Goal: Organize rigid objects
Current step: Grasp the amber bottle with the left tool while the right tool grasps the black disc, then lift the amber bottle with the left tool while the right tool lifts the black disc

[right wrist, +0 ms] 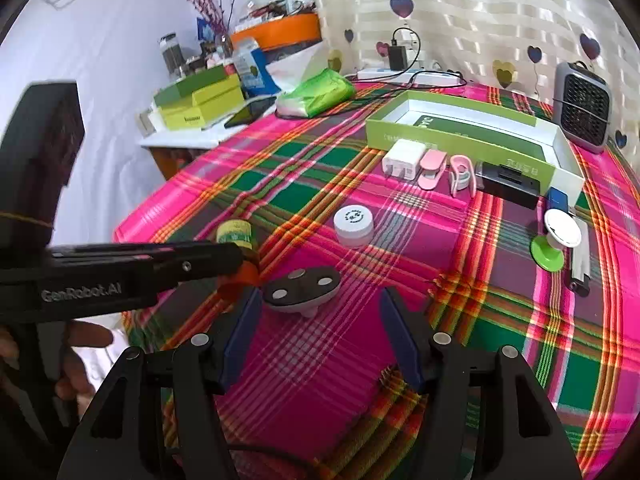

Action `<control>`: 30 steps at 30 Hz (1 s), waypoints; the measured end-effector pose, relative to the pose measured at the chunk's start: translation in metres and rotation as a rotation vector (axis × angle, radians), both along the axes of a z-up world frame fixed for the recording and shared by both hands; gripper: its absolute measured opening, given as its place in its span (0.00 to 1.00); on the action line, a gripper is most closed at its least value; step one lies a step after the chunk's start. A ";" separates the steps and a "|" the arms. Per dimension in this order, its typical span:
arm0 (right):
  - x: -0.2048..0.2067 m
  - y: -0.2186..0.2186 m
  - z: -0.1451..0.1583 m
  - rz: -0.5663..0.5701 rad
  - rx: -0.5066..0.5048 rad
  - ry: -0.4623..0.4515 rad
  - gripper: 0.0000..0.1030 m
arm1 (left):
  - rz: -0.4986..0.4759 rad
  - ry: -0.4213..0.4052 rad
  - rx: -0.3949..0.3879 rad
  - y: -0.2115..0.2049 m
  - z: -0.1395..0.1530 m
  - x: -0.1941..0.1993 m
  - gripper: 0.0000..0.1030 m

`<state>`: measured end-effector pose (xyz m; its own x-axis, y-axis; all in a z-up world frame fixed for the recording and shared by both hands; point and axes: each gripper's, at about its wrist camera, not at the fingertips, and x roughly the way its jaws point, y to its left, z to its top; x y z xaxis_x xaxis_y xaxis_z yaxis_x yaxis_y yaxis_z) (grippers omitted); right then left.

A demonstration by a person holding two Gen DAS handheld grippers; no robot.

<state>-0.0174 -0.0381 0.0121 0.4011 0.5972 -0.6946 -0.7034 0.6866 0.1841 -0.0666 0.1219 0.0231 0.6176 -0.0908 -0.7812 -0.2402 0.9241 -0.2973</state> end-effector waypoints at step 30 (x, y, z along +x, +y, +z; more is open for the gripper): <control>0.004 0.015 -0.007 0.003 -0.106 -0.063 0.33 | 0.026 0.040 -0.081 0.010 -0.004 0.009 0.33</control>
<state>-0.0130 -0.0233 0.0054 0.4448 0.5230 -0.7271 -0.7131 0.6980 0.0659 -0.0574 0.1314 0.0194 0.5891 -0.1389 -0.7961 -0.2771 0.8907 -0.3604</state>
